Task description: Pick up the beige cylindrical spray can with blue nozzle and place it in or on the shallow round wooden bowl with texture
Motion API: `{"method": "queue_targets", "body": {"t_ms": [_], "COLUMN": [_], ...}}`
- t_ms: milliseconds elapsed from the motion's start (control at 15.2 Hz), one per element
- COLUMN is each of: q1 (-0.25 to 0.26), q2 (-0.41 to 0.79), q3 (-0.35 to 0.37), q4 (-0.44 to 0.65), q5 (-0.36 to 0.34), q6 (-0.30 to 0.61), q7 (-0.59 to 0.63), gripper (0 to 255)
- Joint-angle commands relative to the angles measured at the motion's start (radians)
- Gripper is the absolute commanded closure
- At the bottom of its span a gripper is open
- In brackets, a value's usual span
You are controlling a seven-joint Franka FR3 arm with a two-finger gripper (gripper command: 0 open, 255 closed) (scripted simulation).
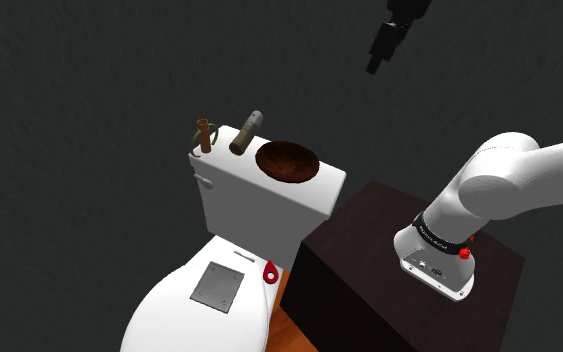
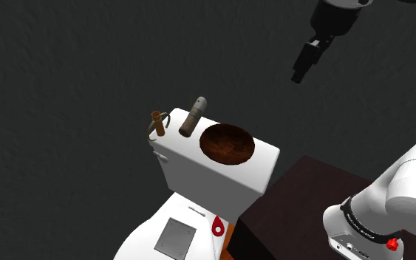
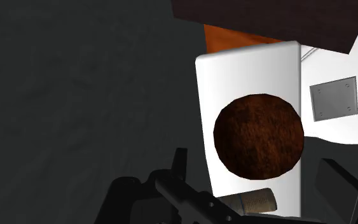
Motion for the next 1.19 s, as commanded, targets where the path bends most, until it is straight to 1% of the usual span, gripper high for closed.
{"method": "queue_targets", "body": {"t_ms": [0, 330, 660, 924, 1122], "q1": [0.000, -0.022, -0.052, -0.087, -0.118], "q2": [0.000, 0.093, 0.234, 0.374, 0.491], "q3": [0.000, 0.090, 0.181, 0.252, 0.302], "q4": [0.000, -0.060, -0.073, -0.050, -0.014], "q5": [0.000, 0.052, 0.082, 0.079, 0.053], "q6": [0.000, 0.161, 0.324, 0.448, 0.531], "q7": [0.000, 0.194, 0.389, 0.550, 0.679], "gripper": [0, 0, 0, 0, 0]}}
